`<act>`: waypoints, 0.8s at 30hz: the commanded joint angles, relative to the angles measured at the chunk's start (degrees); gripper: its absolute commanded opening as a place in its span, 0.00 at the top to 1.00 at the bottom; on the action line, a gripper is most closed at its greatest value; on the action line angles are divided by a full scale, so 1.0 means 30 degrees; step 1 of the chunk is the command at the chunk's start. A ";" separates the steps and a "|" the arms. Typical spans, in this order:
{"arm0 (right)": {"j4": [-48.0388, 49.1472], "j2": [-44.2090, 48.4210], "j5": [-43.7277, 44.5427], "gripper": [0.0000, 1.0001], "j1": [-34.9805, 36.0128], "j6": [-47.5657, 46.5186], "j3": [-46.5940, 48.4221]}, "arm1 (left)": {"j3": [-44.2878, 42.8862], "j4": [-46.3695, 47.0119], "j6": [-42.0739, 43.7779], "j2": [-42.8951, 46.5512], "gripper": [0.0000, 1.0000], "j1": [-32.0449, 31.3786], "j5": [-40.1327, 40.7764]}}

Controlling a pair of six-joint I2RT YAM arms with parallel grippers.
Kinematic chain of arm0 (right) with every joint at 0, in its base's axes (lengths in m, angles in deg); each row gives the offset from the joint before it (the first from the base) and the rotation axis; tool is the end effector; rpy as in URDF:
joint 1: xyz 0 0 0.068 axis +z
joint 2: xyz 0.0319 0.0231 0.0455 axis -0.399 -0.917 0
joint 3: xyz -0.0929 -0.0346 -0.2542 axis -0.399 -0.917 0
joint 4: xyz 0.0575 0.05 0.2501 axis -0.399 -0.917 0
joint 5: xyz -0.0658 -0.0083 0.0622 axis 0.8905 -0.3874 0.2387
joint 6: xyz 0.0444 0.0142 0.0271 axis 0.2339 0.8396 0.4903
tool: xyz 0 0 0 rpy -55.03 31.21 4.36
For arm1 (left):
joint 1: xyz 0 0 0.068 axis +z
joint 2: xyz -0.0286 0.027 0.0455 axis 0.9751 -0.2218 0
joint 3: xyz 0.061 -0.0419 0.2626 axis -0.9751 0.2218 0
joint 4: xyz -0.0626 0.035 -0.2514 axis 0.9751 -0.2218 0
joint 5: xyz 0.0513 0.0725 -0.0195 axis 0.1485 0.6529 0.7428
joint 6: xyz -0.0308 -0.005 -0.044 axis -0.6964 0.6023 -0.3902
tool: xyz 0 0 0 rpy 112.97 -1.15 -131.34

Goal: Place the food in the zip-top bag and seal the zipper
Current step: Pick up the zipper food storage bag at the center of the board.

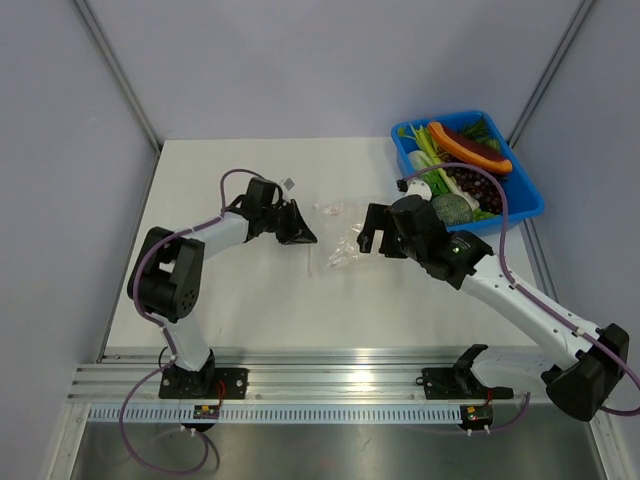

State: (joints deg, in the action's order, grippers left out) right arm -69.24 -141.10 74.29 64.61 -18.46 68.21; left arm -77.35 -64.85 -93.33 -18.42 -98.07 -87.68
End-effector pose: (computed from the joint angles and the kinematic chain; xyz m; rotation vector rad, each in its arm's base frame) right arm 0.1941 0.1574 0.3312 -0.0015 2.2495 0.4337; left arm 0.3408 -0.1510 0.1818 -0.0961 2.5605 -1.1456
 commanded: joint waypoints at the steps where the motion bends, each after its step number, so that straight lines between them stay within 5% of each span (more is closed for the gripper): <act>1: 0.0178 -0.0326 -0.0300 0.01 -0.0019 0.0181 0.0736 | -0.0134 0.0995 -0.0152 0.1052 1.00 0.0135 -0.0787; 11: -0.0905 -0.2375 -0.0680 0.01 -0.0019 -0.0609 0.3955 | 0.0449 0.0584 0.0201 0.5766 1.00 0.0135 0.0382; 18: -0.0614 -0.3783 -0.2028 0.00 0.0011 -0.1108 0.6126 | 0.1002 0.0229 -0.2435 0.8784 1.00 0.0077 0.3340; 24: -0.0380 -0.3754 -0.1970 0.01 0.0010 -0.1429 0.6332 | -0.1072 -0.3546 0.0258 0.8612 1.00 -0.0481 0.5424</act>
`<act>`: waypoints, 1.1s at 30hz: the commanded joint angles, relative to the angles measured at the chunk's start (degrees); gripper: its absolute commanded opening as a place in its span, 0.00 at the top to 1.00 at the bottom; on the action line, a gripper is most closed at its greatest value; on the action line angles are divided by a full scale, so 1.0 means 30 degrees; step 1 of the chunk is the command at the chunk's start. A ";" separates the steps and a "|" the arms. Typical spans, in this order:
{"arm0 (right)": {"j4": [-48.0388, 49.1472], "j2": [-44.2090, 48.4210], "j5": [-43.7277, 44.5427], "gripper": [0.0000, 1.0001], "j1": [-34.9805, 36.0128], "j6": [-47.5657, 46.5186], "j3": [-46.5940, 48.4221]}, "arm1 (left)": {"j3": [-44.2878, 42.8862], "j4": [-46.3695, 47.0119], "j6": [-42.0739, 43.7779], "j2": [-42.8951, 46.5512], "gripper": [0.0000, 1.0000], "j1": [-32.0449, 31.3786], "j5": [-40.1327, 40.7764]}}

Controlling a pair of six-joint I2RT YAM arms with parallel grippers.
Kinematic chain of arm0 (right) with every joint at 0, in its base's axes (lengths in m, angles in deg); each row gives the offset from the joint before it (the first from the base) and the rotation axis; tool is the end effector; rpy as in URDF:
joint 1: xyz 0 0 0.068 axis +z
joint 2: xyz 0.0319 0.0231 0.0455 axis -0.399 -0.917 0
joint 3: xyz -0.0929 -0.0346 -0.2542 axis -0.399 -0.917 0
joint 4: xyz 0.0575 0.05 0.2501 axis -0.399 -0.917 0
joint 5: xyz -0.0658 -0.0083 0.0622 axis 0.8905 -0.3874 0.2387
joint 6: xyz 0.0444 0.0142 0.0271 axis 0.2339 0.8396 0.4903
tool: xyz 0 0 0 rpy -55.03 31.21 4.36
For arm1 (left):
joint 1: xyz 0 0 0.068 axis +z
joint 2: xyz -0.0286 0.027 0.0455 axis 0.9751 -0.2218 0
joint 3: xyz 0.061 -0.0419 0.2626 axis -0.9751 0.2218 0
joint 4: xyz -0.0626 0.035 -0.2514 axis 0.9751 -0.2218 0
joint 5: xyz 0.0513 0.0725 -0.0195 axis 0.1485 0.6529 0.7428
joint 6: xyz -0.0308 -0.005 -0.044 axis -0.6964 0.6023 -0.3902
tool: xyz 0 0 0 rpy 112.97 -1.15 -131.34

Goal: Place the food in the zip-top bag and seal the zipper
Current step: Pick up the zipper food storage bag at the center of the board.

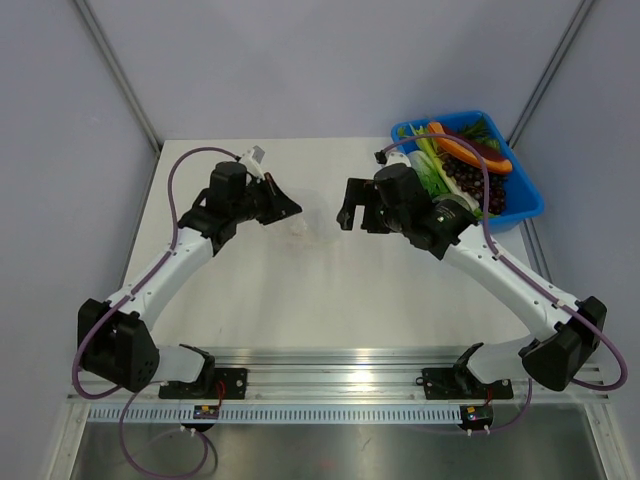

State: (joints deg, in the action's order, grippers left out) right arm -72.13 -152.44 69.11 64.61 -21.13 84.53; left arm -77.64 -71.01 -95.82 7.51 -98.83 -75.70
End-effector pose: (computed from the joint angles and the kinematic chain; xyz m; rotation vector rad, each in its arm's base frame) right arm 0.2282 0.1914 0.3711 -0.0991 2.2411 0.5215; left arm 0.2791 -0.1248 0.3190 -0.1187 2.1902 -1.0314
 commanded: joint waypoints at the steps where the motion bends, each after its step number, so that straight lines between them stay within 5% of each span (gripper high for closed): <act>1: 0.0583 -0.0089 -0.0417 0.00 -0.0019 -0.0658 0.0977 | -0.0949 -0.1435 0.1060 0.0029 1.00 -0.0254 0.1518; 12: 0.1198 -0.1290 -0.3026 0.01 0.1063 -0.2532 0.2002 | -0.2121 -0.1874 -0.0083 -0.0556 1.00 -0.0459 0.1548; 26: 0.1490 -0.5010 -0.0157 0.02 0.3438 -0.3383 0.4376 | -0.2238 -0.1669 -0.1429 -0.0468 1.00 -0.0430 0.1489; 33: 0.2017 -0.6504 0.1275 0.10 0.3643 -0.3472 0.4816 | -0.2355 -0.1669 -0.1519 -0.0468 1.00 -0.0430 0.1167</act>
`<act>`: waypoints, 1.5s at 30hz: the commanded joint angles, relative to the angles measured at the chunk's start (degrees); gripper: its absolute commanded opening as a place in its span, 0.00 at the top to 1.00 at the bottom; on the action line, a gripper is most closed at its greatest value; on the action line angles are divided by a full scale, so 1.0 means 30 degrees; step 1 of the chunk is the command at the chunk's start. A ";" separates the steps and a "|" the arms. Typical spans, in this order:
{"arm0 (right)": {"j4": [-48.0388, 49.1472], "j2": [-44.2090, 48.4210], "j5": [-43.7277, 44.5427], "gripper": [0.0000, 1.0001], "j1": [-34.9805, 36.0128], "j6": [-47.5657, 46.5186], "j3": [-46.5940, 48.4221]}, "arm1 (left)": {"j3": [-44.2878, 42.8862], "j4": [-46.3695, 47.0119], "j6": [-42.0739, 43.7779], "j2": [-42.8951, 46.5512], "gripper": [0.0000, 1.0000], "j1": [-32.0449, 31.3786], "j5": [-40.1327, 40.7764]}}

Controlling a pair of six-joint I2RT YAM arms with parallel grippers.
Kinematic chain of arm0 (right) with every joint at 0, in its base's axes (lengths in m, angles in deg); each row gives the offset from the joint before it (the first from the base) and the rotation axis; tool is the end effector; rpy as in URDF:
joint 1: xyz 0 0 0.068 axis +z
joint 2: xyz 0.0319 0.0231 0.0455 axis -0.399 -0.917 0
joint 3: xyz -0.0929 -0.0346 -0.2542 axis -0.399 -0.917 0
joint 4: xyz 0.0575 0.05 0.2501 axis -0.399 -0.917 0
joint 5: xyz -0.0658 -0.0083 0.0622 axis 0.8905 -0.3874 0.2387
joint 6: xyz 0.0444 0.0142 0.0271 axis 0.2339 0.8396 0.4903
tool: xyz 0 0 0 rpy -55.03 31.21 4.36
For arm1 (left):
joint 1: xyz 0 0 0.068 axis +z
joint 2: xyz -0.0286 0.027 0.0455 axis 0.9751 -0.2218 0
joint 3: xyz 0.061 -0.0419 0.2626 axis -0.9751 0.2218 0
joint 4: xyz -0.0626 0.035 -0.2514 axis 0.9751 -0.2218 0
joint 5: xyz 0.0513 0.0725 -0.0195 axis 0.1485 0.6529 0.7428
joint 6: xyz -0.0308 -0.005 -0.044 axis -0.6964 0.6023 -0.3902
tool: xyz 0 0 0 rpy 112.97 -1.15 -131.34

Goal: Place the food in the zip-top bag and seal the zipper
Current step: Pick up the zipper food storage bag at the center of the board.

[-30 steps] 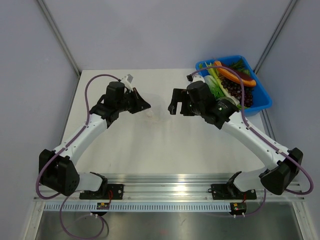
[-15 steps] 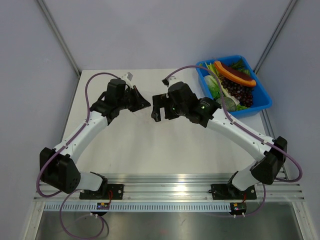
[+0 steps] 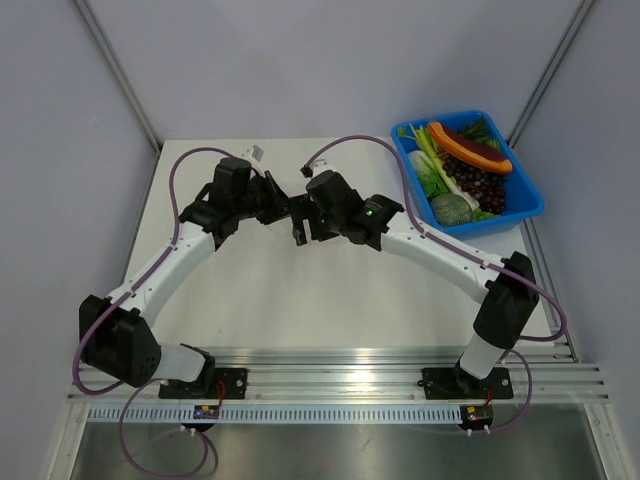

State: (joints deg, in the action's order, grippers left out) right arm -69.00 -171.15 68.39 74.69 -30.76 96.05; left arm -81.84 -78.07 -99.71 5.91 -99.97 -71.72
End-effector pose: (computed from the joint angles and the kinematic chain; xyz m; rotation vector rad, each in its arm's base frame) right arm 0.2454 0.2965 0.3377 -0.5110 2.2566 0.4939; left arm 0.2807 -0.1295 0.3244 -0.2443 2.2681 -0.9833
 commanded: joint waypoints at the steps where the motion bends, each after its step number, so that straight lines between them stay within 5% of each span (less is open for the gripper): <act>1: 0.1034 -0.0386 0.1752 0.16 0.0284 -0.0171 0.1005 | -0.0956 0.0655 -0.0222 0.0063 1.00 -0.0051 -0.0188; 6: 0.1737 -0.0620 0.3012 0.38 0.0284 0.0385 0.0917 | -0.0956 0.0567 -0.0105 0.0063 1.00 -0.0051 -0.0480; 12: 0.1826 -0.0826 0.3715 0.84 0.0255 0.1205 0.1152 | -0.0634 0.1649 0.0393 0.0239 1.00 -0.0022 -0.1825; 14: 0.1651 -0.0826 0.4096 1.00 0.0255 0.1732 0.1240 | -0.0809 0.2263 0.0365 0.0007 0.64 0.0007 -0.3429; 15: 0.1505 -0.0855 0.4563 1.00 0.0226 0.1995 0.1240 | -0.0984 0.2469 0.0335 0.0005 0.49 0.0007 -0.3788; 16: 0.1417 -0.0856 0.4741 1.00 0.0139 0.2606 0.1269 | -0.1044 0.2617 0.0219 0.0005 0.21 -0.0022 -0.4082; 17: 0.1271 -0.0827 0.4569 1.00 -0.0181 0.2932 0.1240 | -0.1131 0.2444 0.0305 0.0179 0.17 -0.0022 -0.4259; 22: 0.1707 -0.0183 0.3250 1.00 -0.1092 0.4253 0.0366 | -0.2361 -0.0368 0.1654 0.1350 0.23 0.0385 -0.2795; 25: 0.2236 0.0345 0.3278 1.00 -0.1180 0.4458 -0.0194 | -0.1197 0.1263 0.0396 0.2726 0.35 0.1293 -0.4258; 30: 0.2265 0.0667 0.3015 1.00 -0.1180 0.4692 -0.0225 | -0.0606 -0.0191 0.0102 0.3228 0.44 0.1823 -0.1951; 35: 0.2558 0.0931 0.2372 1.00 -0.1180 0.4810 -0.0664 | 0.0068 -0.0868 -0.0923 0.2381 0.28 0.1853 -0.0278; 45: 0.2939 0.1254 0.1961 1.00 -0.1151 0.5219 -0.1514 | 0.1387 0.1710 -0.1746 0.0682 0.29 0.1853 -0.0833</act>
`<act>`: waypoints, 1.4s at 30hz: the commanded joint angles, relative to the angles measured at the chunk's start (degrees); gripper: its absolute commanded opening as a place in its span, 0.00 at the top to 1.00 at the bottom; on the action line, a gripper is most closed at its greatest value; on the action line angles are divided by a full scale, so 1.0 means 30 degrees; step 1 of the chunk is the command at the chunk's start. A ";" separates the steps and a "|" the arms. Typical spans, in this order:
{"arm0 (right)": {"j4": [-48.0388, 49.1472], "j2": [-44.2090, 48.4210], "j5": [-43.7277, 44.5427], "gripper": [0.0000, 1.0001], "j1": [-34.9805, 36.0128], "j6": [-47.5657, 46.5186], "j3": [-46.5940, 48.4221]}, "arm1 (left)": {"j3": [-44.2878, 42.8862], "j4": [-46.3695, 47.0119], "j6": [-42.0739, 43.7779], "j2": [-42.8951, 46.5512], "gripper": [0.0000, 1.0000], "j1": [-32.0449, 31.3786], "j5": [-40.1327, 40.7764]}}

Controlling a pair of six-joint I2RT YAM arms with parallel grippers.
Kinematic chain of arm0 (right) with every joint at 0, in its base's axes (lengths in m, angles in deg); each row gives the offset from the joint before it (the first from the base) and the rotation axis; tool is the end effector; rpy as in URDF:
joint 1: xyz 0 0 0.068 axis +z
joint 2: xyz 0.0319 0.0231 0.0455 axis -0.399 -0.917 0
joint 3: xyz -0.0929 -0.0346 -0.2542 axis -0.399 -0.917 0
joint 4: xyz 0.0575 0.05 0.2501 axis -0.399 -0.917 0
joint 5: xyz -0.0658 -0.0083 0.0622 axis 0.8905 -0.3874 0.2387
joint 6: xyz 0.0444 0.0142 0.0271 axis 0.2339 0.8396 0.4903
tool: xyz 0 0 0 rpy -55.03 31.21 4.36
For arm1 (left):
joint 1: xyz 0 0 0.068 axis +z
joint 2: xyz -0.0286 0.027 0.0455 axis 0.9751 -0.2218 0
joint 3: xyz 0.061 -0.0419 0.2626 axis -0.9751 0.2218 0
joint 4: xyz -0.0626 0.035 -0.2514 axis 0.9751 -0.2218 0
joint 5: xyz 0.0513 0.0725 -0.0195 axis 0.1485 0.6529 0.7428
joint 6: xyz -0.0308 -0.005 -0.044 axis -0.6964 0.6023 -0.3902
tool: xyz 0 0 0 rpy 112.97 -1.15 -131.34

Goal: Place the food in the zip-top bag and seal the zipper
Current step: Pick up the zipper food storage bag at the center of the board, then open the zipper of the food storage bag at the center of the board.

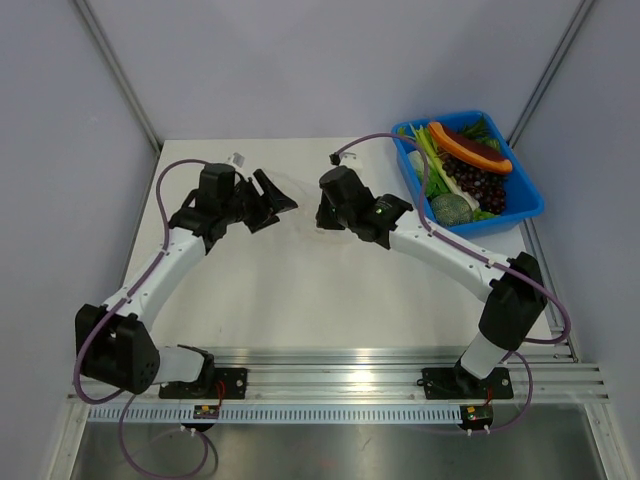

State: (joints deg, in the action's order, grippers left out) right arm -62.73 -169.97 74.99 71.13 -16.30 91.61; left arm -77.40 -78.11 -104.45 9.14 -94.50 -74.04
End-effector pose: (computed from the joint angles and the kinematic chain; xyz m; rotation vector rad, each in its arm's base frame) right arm 0.2656 0.2772 0.3290 -0.0767 2.2424 0.5160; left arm 0.2761 -0.0987 0.3139 -0.4302 2.2677 -1.0107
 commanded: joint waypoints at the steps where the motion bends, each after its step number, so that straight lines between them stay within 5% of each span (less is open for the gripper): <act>1: 0.0819 0.0889 -0.0240 1.00 0.0007 0.0455 -0.0064 | -0.0063 0.1782 -0.0193 -0.0603 0.30 0.0032 -0.0060; 5: 0.0907 0.0831 -0.0416 1.00 0.0007 0.0485 -0.0064 | 0.0201 0.2660 -0.0019 -0.1277 0.37 -0.0027 -0.0090; 8: 0.0849 0.0831 -0.0329 1.00 0.0036 0.0369 -0.0064 | -0.0060 0.2108 0.0450 -0.2185 0.63 -0.0085 -0.0118; 9: 0.0790 0.0831 -0.0328 1.00 0.0007 0.0194 0.0052 | -0.0120 0.1902 0.0712 -0.2332 0.80 -0.0115 -0.0119; 11: 0.0499 0.0657 -0.0241 0.98 0.0007 -0.0070 0.0228 | -0.0383 0.1287 0.1006 -0.2363 0.99 -0.0115 0.0055; 13: -0.0173 0.0277 -0.0211 0.91 0.0036 -0.0889 0.1191 | -0.0705 0.0528 0.1708 -0.2304 1.00 -0.0144 0.0115; 18: -0.2461 -0.1570 0.0053 0.45 0.0007 -0.3229 0.4353 | -0.2634 -0.1729 0.3522 -0.2304 1.00 -0.0144 0.0408; 27: -0.4630 -0.4763 -0.1234 0.38 0.0007 -0.5374 0.9217 | -0.6065 -0.5273 0.5459 -0.2860 1.00 -0.0144 -0.0119; 30: -0.4660 -0.5233 -0.1355 0.49 0.0007 -0.5259 0.9661 | -0.7266 -0.6530 0.6247 -0.3036 1.00 -0.0144 -0.0149; 32: -0.4456 -0.5117 -0.0856 0.79 -0.0022 -0.4734 0.9517 | -0.8642 -0.7528 0.6922 -0.3270 1.00 -0.0144 0.0406; 35: -0.3493 -0.4476 -0.1785 1.00 -0.0662 -0.3419 0.8117 | -1.1008 -1.0426 0.9755 -0.3911 1.00 -0.0144 0.1546; 42: 0.0669 -0.3213 -0.7122 1.00 -0.3097 0.1330 0.3134 | -1.4211 -1.4476 1.2082 -0.5292 1.00 -0.0173 0.2928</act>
State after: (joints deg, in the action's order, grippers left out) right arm -67.08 -182.30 61.39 64.46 -20.40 105.54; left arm -116.76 -115.42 -73.61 -5.81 -94.94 -68.12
